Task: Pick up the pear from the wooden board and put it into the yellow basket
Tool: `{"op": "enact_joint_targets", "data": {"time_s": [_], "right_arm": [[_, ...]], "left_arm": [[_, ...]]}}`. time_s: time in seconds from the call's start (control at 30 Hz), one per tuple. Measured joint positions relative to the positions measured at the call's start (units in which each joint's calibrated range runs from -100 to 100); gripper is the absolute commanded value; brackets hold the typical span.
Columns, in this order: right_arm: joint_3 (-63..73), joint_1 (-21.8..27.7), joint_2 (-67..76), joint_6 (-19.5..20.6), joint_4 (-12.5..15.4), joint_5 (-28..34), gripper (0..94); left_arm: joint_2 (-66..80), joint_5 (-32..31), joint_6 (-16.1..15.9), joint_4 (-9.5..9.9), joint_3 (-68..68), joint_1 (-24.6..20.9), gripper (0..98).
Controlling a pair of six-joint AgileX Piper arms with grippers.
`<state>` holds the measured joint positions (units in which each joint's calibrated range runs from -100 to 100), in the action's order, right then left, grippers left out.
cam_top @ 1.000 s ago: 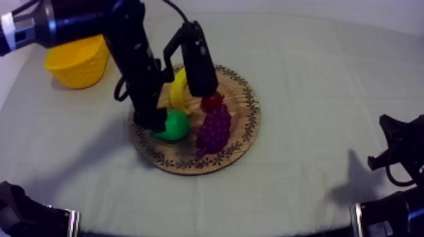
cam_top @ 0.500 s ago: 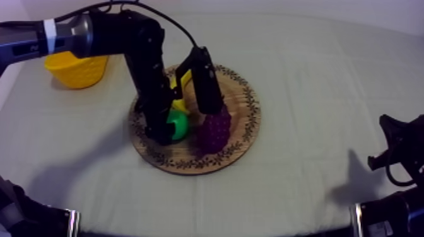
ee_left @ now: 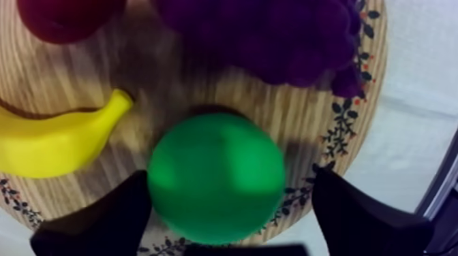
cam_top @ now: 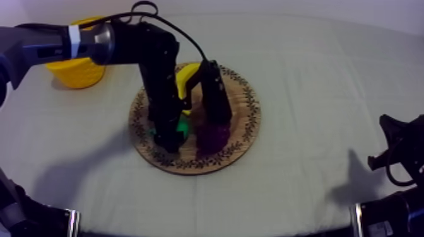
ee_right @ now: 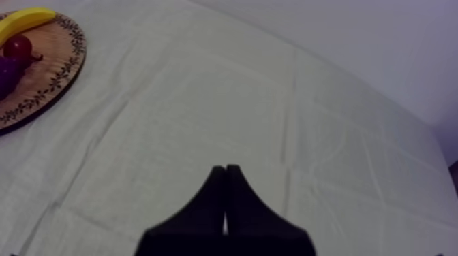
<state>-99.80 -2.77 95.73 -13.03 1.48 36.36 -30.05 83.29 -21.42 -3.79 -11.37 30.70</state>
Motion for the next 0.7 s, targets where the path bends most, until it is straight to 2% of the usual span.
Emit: {"op": "enact_joint_targets", "data": {"time_s": [0.17, 0.47, 0.7], "right_arm": [[0.0, 0.0, 0.0, 0.0, 0.0, 0.0, 0.4], [0.0, 0.0, 0.0, 0.0, 0.0, 0.0, 0.4], [0.0, 0.0, 0.0, 0.0, 0.0, 0.0, 0.4]], "left_arm": [[-1.5, 0.0, 0.7, -0.18, 0.9, 0.5, 79.8], [-2.3, -1.4, 3.6, 0.06, 0.7, 0.0, 62.8], [-2.2, -2.1, 4.6, -0.13, 0.0, -0.8, 51.8]]}}
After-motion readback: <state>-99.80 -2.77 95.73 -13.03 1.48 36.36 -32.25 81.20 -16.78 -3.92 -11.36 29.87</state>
